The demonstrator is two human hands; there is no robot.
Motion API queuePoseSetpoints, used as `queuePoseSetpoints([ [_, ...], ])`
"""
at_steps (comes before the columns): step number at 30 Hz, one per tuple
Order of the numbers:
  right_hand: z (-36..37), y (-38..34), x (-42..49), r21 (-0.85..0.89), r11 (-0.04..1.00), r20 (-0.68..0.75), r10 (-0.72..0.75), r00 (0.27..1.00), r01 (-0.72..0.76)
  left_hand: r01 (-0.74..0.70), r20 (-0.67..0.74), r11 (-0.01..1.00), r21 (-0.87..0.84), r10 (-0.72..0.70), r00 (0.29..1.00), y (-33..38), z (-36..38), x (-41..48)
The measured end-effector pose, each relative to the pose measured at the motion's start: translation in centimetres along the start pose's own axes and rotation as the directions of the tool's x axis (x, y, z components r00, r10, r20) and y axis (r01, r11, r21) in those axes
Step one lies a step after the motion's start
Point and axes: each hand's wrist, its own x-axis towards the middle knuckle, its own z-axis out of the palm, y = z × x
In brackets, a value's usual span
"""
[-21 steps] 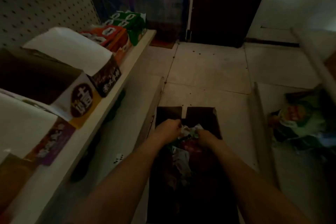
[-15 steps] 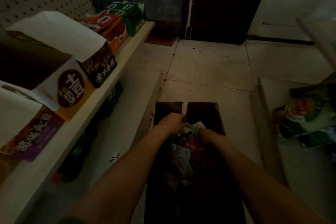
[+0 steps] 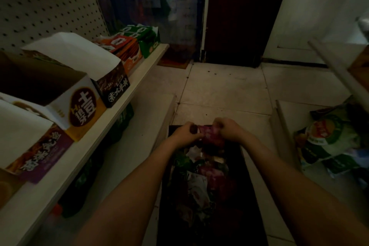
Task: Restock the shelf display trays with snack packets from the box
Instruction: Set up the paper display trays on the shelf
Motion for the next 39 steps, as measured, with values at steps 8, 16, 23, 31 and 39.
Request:
queuePoseSetpoints([
  [8, -4.1, -4.4, -0.6, 0.655, 0.746, -0.138, -0.034, 0.99, 0.117, -0.127, -0.14, 0.874, -0.47, 0.068, 0.988, 1.2, -1.4, 0.2],
  [16, -4.3, -5.1, -0.1, 0.865, 0.468, -0.25, 0.092, 0.964, 0.18, -0.158, -0.092, 0.761, -0.629, 0.129, 0.987, 3.3, -2.4, -0.5],
  [23, -1.6, -3.1, -0.6, 0.652, 0.758, -0.086, 0.086, 0.993, -0.009, -0.203, -0.27, 0.727, -0.656, 0.026, 0.963, 2.8, -2.6, 0.4],
  [31, 4.6, 2.1, -2.9, -0.424, 0.88, 0.43, 0.404, 0.807, -0.215, -0.098, -0.241, 0.794, -0.6, -0.063, 0.968, -0.6, -1.2, 0.8],
  [39, 5.7, 1.7, -3.2, -0.443, 0.894, 0.395, 0.255, 0.883, -0.06, 0.011, -0.158, 0.828, -0.56, -0.12, 0.98, -2.4, 0.5, 0.7],
])
